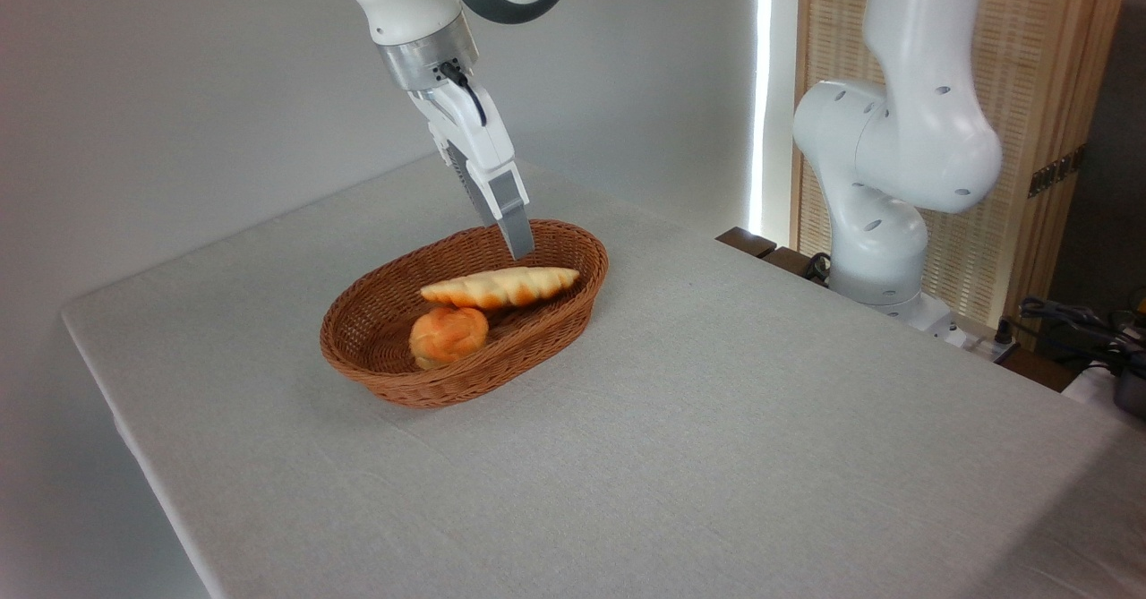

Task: Put bread into the basket

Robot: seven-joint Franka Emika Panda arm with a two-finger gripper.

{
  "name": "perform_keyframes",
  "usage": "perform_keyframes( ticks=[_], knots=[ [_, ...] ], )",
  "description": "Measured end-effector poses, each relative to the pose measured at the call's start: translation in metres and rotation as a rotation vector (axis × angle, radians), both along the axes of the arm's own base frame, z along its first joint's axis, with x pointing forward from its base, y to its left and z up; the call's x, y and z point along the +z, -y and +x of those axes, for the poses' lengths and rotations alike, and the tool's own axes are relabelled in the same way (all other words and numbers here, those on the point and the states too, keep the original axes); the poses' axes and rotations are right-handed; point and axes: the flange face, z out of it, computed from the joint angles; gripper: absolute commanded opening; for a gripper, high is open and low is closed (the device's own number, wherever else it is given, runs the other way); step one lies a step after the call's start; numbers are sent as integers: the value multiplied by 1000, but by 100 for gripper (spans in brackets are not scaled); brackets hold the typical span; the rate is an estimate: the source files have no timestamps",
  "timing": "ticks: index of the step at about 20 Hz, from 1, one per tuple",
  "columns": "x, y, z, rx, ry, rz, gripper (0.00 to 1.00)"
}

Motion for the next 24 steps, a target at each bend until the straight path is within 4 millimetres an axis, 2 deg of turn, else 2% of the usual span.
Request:
perform_keyframes(
  ticks=[5, 8, 12, 15, 24],
  knots=[
    [2, -1, 1, 4, 8, -3, 100],
    [23, -10, 11, 31, 55, -22, 100],
    [73, -52, 36, 124, 157, -52, 100],
    [100, -87, 50, 150, 220, -46, 100],
    [134, -161, 89, 224, 214, -57, 100]
  ],
)
